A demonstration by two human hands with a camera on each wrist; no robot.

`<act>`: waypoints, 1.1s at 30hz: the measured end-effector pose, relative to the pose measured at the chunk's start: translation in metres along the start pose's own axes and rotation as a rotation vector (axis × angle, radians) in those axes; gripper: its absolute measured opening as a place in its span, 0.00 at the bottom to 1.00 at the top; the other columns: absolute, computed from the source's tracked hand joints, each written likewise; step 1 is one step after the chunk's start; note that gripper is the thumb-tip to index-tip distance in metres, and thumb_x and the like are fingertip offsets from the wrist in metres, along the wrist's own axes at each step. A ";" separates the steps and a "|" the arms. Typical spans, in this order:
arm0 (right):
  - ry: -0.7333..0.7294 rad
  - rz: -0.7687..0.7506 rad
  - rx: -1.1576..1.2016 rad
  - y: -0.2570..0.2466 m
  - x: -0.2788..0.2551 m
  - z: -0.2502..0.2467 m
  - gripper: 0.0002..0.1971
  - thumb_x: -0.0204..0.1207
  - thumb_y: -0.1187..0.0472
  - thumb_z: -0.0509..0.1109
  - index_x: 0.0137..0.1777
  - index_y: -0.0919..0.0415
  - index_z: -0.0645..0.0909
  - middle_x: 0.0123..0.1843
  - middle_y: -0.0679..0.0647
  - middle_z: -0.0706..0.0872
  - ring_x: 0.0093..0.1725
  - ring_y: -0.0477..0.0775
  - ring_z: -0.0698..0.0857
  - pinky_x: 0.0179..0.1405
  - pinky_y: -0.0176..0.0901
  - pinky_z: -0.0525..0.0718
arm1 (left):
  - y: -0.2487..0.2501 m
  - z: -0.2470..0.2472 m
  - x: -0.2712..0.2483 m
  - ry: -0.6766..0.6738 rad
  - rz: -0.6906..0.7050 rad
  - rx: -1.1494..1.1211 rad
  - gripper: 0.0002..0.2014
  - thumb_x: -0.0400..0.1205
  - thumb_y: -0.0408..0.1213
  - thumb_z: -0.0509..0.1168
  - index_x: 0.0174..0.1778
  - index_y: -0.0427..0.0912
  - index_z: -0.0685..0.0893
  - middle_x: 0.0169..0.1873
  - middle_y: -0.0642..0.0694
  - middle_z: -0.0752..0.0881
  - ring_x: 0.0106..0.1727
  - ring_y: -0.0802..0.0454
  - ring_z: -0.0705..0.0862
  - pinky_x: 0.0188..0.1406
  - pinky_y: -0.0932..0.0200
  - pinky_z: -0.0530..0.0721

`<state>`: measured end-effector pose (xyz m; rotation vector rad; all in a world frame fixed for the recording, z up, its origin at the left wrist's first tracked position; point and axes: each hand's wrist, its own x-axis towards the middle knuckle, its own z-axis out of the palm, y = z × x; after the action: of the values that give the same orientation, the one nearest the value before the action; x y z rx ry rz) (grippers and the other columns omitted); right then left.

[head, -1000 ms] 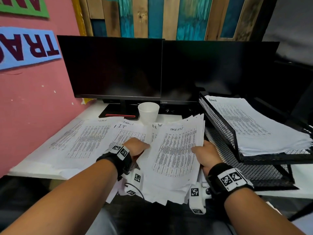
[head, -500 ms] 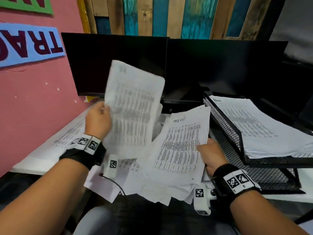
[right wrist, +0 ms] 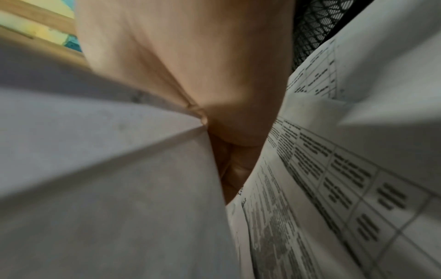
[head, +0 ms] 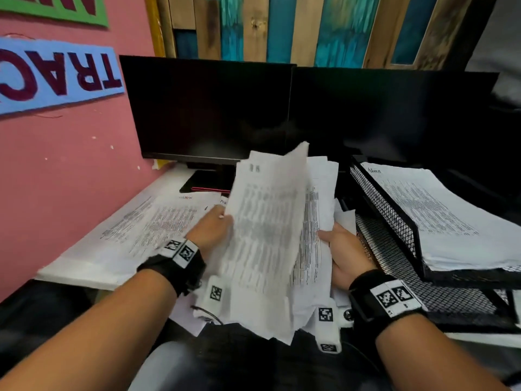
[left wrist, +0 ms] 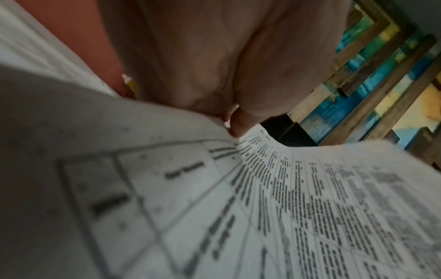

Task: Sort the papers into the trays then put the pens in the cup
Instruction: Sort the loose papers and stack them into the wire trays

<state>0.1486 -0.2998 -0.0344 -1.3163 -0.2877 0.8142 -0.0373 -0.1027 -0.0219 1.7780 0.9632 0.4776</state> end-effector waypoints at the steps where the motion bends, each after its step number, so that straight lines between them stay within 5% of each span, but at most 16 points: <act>1: 0.025 0.006 0.006 0.002 0.001 0.000 0.16 0.88 0.68 0.63 0.70 0.58 0.87 0.60 0.64 0.94 0.62 0.71 0.92 0.67 0.73 0.87 | -0.002 0.008 -0.002 -0.041 0.000 0.000 0.09 0.86 0.38 0.55 0.56 0.45 0.78 0.36 0.45 0.82 0.31 0.48 0.79 0.32 0.57 0.79; 6: -0.034 0.096 -0.024 0.006 0.003 -0.008 0.26 0.85 0.37 0.68 0.73 0.52 0.86 0.67 0.59 0.93 0.68 0.65 0.90 0.77 0.69 0.80 | -0.009 0.034 0.003 -0.016 0.027 0.009 0.08 0.90 0.38 0.55 0.62 0.45 0.75 0.40 0.44 0.82 0.40 0.47 0.78 0.45 0.50 0.76; 7: -0.061 0.104 -0.053 0.009 0.006 -0.011 0.26 0.83 0.37 0.71 0.75 0.51 0.85 0.68 0.57 0.92 0.70 0.65 0.89 0.77 0.69 0.79 | -0.009 0.037 0.003 -0.011 0.028 -0.006 0.08 0.90 0.38 0.55 0.63 0.45 0.75 0.41 0.44 0.82 0.40 0.47 0.78 0.44 0.50 0.76; 9: -0.090 0.067 -0.163 0.014 0.008 -0.012 0.19 0.85 0.55 0.73 0.75 0.54 0.84 0.68 0.58 0.92 0.67 0.65 0.91 0.73 0.70 0.83 | -0.010 0.041 0.004 -0.004 0.038 -0.036 0.08 0.90 0.38 0.56 0.63 0.45 0.75 0.44 0.42 0.83 0.42 0.47 0.79 0.44 0.51 0.77; 12: 0.016 0.043 -0.295 0.018 0.011 -0.014 0.19 0.83 0.77 0.66 0.68 0.61 0.87 0.60 0.62 0.95 0.57 0.67 0.94 0.62 0.70 0.90 | -0.012 0.035 0.006 -0.032 0.025 -0.057 0.08 0.90 0.41 0.61 0.64 0.47 0.75 0.43 0.42 0.82 0.42 0.48 0.78 0.41 0.54 0.76; 15: 0.050 0.057 -0.312 0.020 0.013 -0.017 0.19 0.82 0.79 0.64 0.60 0.59 0.89 0.55 0.63 0.95 0.54 0.70 0.94 0.59 0.72 0.90 | -0.017 0.010 0.009 -0.086 -0.031 0.041 0.14 0.89 0.44 0.67 0.69 0.48 0.76 0.37 0.45 0.84 0.30 0.51 0.79 0.32 0.59 0.78; 17: 0.071 0.065 -0.321 0.021 0.014 -0.018 0.19 0.81 0.79 0.64 0.60 0.59 0.89 0.55 0.64 0.95 0.54 0.71 0.93 0.60 0.74 0.89 | -0.026 -0.014 0.015 -0.065 -0.078 0.221 0.19 0.87 0.46 0.70 0.73 0.47 0.79 0.54 0.43 0.89 0.45 0.49 0.87 0.43 0.57 0.83; 19: 0.081 0.068 -0.322 0.022 0.014 -0.018 0.19 0.81 0.78 0.65 0.64 0.61 0.88 0.56 0.65 0.94 0.55 0.72 0.93 0.61 0.76 0.88 | -0.036 -0.036 0.019 0.001 -0.125 0.489 0.26 0.86 0.49 0.70 0.79 0.46 0.79 0.73 0.45 0.84 0.65 0.45 0.86 0.63 0.53 0.84; 21: 0.082 0.070 -0.323 0.023 0.014 -0.017 0.19 0.81 0.79 0.65 0.65 0.62 0.88 0.57 0.66 0.94 0.56 0.73 0.92 0.62 0.76 0.88 | -0.044 -0.050 0.018 0.041 -0.189 0.572 0.31 0.85 0.48 0.71 0.83 0.43 0.75 0.81 0.44 0.78 0.77 0.42 0.80 0.77 0.48 0.77; 23: 0.085 0.070 -0.318 0.023 0.014 -0.016 0.19 0.81 0.79 0.64 0.65 0.63 0.88 0.57 0.67 0.93 0.56 0.73 0.92 0.62 0.77 0.87 | -0.051 -0.056 0.017 0.045 -0.229 0.593 0.35 0.83 0.47 0.74 0.85 0.41 0.72 0.82 0.43 0.76 0.80 0.41 0.77 0.79 0.48 0.74; 28: 0.113 0.075 -0.323 0.024 0.012 -0.013 0.18 0.81 0.79 0.62 0.59 0.61 0.87 0.57 0.66 0.93 0.56 0.73 0.92 0.63 0.76 0.88 | -0.056 -0.055 0.015 0.061 -0.217 0.531 0.37 0.79 0.45 0.78 0.84 0.43 0.74 0.78 0.45 0.80 0.75 0.42 0.82 0.76 0.48 0.79; 33: 0.120 0.080 -0.315 0.022 0.007 -0.010 0.19 0.81 0.80 0.61 0.56 0.61 0.88 0.54 0.66 0.93 0.55 0.72 0.92 0.61 0.74 0.88 | -0.058 -0.054 0.016 0.134 -0.185 0.525 0.23 0.76 0.43 0.79 0.67 0.47 0.88 0.61 0.48 0.91 0.58 0.47 0.88 0.59 0.55 0.85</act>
<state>0.1517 -0.3013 -0.0593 -1.6743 -0.2768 0.7746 -0.0884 -0.0486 -0.0542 2.1084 1.4295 0.2381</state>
